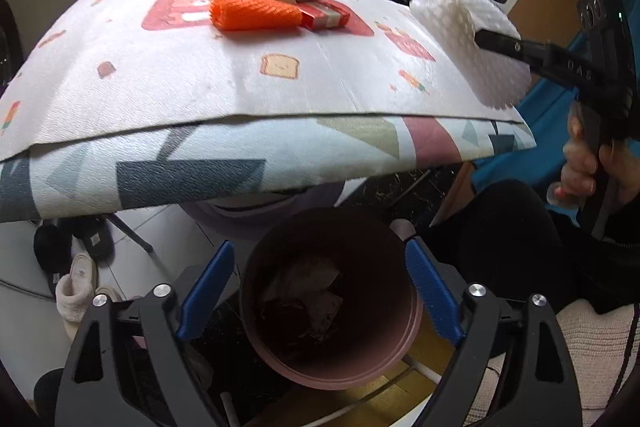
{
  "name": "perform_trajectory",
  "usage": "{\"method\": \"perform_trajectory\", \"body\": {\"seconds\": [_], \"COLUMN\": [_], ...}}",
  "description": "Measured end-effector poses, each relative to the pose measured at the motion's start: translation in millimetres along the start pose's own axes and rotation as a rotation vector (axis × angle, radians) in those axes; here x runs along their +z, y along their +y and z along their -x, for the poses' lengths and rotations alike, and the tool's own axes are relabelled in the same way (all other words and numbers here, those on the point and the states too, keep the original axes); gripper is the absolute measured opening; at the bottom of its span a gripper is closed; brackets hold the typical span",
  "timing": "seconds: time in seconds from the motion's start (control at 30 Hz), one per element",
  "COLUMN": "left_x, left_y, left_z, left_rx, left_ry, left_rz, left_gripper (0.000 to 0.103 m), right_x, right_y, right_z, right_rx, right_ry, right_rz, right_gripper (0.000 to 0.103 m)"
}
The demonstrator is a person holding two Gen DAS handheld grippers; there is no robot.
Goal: Collect trash
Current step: 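Drop the plastic bag into the pink bin with the left gripper while the right carries the sleeve, then lower the foam sleeve into the pink bin and open the right gripper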
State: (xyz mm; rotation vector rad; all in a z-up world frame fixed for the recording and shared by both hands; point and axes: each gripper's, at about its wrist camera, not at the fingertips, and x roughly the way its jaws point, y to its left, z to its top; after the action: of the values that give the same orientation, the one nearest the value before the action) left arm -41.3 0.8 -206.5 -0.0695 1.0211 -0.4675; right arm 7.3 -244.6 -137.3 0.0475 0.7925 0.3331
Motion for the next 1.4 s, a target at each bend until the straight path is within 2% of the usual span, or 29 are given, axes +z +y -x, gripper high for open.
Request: {"method": "perform_trajectory", "body": {"seconds": [0.2,0.4,0.6,0.8,1.1,1.23,1.33,1.4], "left_x": [15,23,20,18,17,16,16,16], "left_y": [23,43,55,55,55,56,57,56], "left_z": [34,56,60,58,52,50,48,47], "left_rx": [0.059,0.106,0.117,0.12,0.121,0.121,0.121,0.12], "left_ry": [-0.134,-0.189,-0.193,-0.187,-0.172,-0.166,-0.161,-0.157], "left_rz": [0.102,0.16,0.206,0.207,0.209,0.218,0.219,0.218], "left_gripper": [0.094,0.096,0.096,0.096,0.096,0.096,0.096,0.096], "right_x": [-8,-22,-43,-65,-84,-89,-90,-91], "right_y": [15,35,54,66,69,67,66,66], "right_z": [-7,-11,-18,-27,-52,-61,-64,-65], "right_rx": [0.032,0.056,0.108,0.161,0.143,0.141,0.136,0.137], "right_ry": [0.03,0.069,0.145,0.237,0.391,0.433,0.45,0.458], "right_rz": [0.032,0.101,0.145,0.144,0.153,0.144,0.142,0.139], "right_gripper": [0.041,0.041,0.041,0.041,0.042,0.043,0.046,0.053]}}
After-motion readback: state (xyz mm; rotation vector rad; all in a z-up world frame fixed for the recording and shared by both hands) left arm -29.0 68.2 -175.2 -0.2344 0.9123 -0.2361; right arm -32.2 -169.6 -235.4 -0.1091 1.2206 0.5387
